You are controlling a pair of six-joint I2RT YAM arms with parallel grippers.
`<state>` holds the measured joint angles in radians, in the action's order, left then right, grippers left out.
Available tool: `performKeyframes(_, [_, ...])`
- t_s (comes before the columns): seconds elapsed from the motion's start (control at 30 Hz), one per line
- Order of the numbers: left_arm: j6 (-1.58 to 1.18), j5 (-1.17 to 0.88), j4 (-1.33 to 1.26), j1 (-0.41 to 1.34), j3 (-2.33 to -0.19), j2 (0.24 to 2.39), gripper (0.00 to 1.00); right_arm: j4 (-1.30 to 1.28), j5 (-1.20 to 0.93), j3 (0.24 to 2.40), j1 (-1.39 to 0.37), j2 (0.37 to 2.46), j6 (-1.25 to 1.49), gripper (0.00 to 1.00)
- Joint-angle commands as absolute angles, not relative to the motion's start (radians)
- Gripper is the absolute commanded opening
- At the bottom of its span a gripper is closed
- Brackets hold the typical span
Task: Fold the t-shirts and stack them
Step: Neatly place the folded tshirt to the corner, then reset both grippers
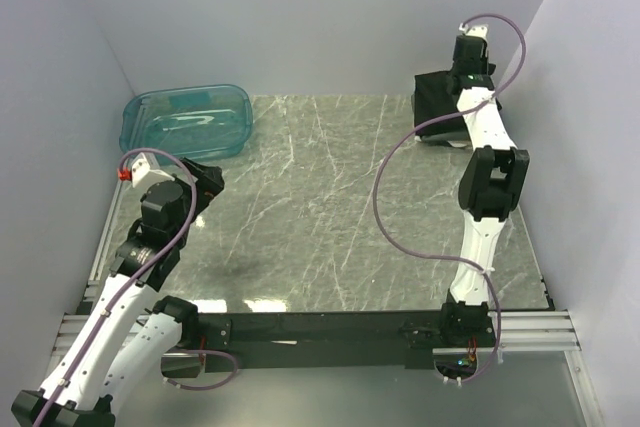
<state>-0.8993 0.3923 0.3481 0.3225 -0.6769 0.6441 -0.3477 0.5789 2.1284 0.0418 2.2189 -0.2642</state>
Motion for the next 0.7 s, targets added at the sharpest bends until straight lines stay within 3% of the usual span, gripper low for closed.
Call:
performKeyframes(0.0, [-0.884, 0.419, 0.339, 0.325, -0.693, 0.646, 0.99, -0.347, 0.471, 2.169, 0.084, 2.258, -0.195, 0.00])
performKeyframes(0.1, [-0.884, 0.419, 0.342, 0.324, -0.693, 0.650, 0.99, -0.356, 0.442, 2.184, 0.109, 2.293, -0.164, 0.02])
performKeyframes(0.2, [-0.884, 0.422, 0.339, 0.324, -0.692, 0.647, 0.99, -0.364, 0.416, 2.201, 0.123, 2.324, -0.150, 0.14])
performKeyframes(0.23, [-0.884, 0.425, 0.337, 0.325, -0.689, 0.650, 0.99, -0.365, 0.419, 2.212, 0.132, 2.339, -0.144, 0.29])
performKeyframes(0.3, [-0.885, 0.423, 0.333, 0.325, -0.689, 0.652, 1.00, -0.370, 0.420, 2.221, 0.141, 2.353, -0.123, 0.44])
performKeyframes(0.33, [-0.887, 0.425, 0.333, 0.325, -0.687, 0.655, 0.99, -0.371, 0.432, 2.229, 0.150, 2.362, -0.114, 0.59])
performKeyframes(0.43, [-0.885, 0.422, 0.334, 0.325, -0.698, 0.666, 0.99, -0.374, 0.471, 2.232, 0.164, 2.359, -0.069, 0.78])
performKeyframes(0.5, [-0.885, 0.420, 0.339, 0.324, -0.704, 0.672, 0.99, -0.379, 0.476, 2.226, 0.176, 2.344, -0.029, 0.83])
performKeyframes(0.67, [-0.887, 0.413, 0.347, 0.325, -0.716, 0.678, 0.99, -0.365, 0.482, 2.162, 0.186, 2.240, 0.052, 0.86])
